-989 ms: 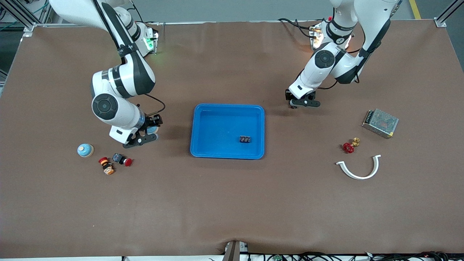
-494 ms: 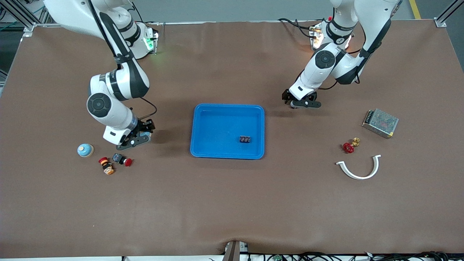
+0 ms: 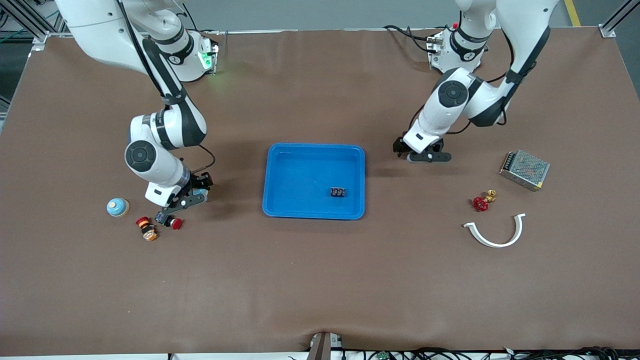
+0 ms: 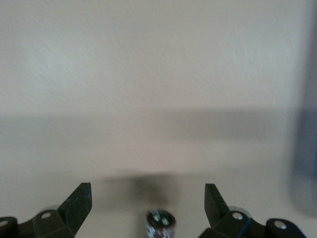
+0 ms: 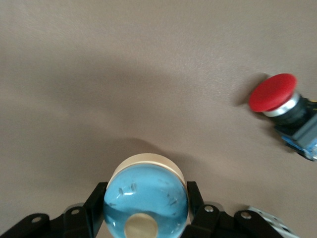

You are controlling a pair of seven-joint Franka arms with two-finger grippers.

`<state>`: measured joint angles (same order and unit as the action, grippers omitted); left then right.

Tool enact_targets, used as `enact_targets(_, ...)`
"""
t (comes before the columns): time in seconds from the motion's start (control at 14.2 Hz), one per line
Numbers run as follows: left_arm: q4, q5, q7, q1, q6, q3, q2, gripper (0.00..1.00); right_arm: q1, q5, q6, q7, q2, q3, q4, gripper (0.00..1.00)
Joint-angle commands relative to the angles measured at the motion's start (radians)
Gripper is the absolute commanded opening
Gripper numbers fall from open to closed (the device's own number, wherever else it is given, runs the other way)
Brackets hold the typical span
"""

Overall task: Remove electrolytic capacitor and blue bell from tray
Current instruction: 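Place the bell near the first bell while the left gripper places the capacitor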

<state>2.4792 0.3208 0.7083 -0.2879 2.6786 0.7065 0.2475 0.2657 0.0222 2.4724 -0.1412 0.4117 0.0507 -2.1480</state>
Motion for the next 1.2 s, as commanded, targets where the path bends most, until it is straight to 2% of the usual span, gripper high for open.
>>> enact_targets(0.0, -0.095, 0.023, 0.005, -0.056, -0.08, 0.008, 0.019, 1.0, -0.014, -0.01, 0.039, -0.005, 0.025, -0.012, -0.006, 0.35)
enact_targets(0.35, -0.132, -0.035, 0.106, -0.086, -0.092, 0.013, 0.01, 1.0, -0.016, -0.01, 0.043, -0.005, 0.035, -0.012, -0.004, 0.35)
enact_targets(0.49, -0.154, -0.039, 0.242, -0.07, -0.092, 0.018, 0.018, 1.0, -0.016, -0.01, 0.045, -0.005, 0.036, -0.012, -0.004, 0.38)
enact_targets(0.57, -0.17, -0.039, 0.328, -0.054, -0.092, 0.021, 0.022, 1.0, -0.016, -0.01, 0.045, -0.005, 0.036, -0.012, -0.003, 0.51)
enact_targets(0.64, -0.186, -0.039, 0.4, -0.048, -0.094, 0.021, 0.029, 1.0, -0.017, -0.008, 0.043, -0.003, 0.036, -0.012, -0.003, 0.78)
enact_targets(0.71, -0.197, -0.039, 0.471, -0.037, -0.094, 0.022, 0.038, 1.0, -0.017, -0.008, 0.042, -0.003, 0.035, -0.012, -0.001, 1.0)
enact_targets(0.92, -0.249, -0.04, 0.713, 0.004, -0.094, 0.022, 0.077, 1.0, -0.022, -0.008, 0.014, 0.003, 0.019, -0.012, 0.006, 1.0)
enact_targets(1.13, -0.341, -0.046, 0.968, 0.061, -0.095, 0.021, 0.142, 1.0, -0.02, 0.001, -0.152, 0.014, 0.0, -0.014, 0.084, 1.0)
